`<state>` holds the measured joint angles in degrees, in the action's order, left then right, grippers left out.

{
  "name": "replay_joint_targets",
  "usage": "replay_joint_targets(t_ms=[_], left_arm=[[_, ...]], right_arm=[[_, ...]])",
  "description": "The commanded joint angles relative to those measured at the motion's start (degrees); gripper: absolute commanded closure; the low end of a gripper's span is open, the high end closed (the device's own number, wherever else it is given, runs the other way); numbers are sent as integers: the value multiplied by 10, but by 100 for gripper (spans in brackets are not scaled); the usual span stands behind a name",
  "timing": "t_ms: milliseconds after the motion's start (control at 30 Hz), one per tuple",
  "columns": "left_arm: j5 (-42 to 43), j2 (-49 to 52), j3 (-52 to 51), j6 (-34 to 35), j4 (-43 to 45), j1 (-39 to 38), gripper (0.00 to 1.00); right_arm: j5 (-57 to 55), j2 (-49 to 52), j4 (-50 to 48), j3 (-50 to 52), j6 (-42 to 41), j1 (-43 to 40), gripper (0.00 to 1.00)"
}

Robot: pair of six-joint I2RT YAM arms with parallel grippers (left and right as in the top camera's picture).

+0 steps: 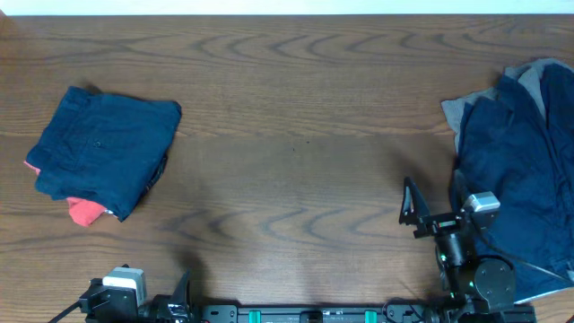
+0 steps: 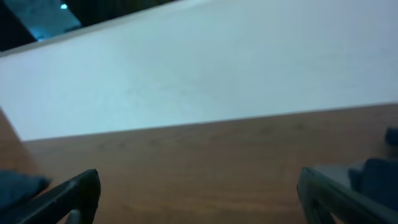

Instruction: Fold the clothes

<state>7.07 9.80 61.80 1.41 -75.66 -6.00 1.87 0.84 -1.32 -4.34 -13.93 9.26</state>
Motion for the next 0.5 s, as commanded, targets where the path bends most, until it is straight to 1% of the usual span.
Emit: replay_joint_targets(t_ms=[0, 100, 167, 333, 467], left_arm=[[-5, 0, 3, -7, 0, 2, 2], [-5, 0, 3, -7, 0, 2, 2], [-5, 0, 3, -7, 0, 2, 2], [-5, 0, 3, -7, 0, 2, 2], [-5, 0, 3, -7, 0, 2, 2]], right_arm=[[-4, -6, -17, 24, 49, -12, 1], [-3, -6, -29, 41, 76, -15, 1], [-1, -6, -9, 40, 93, -18, 1], [-1, -5, 52, 40, 95, -18, 1], [-2, -3, 54, 40, 96, -18, 1]])
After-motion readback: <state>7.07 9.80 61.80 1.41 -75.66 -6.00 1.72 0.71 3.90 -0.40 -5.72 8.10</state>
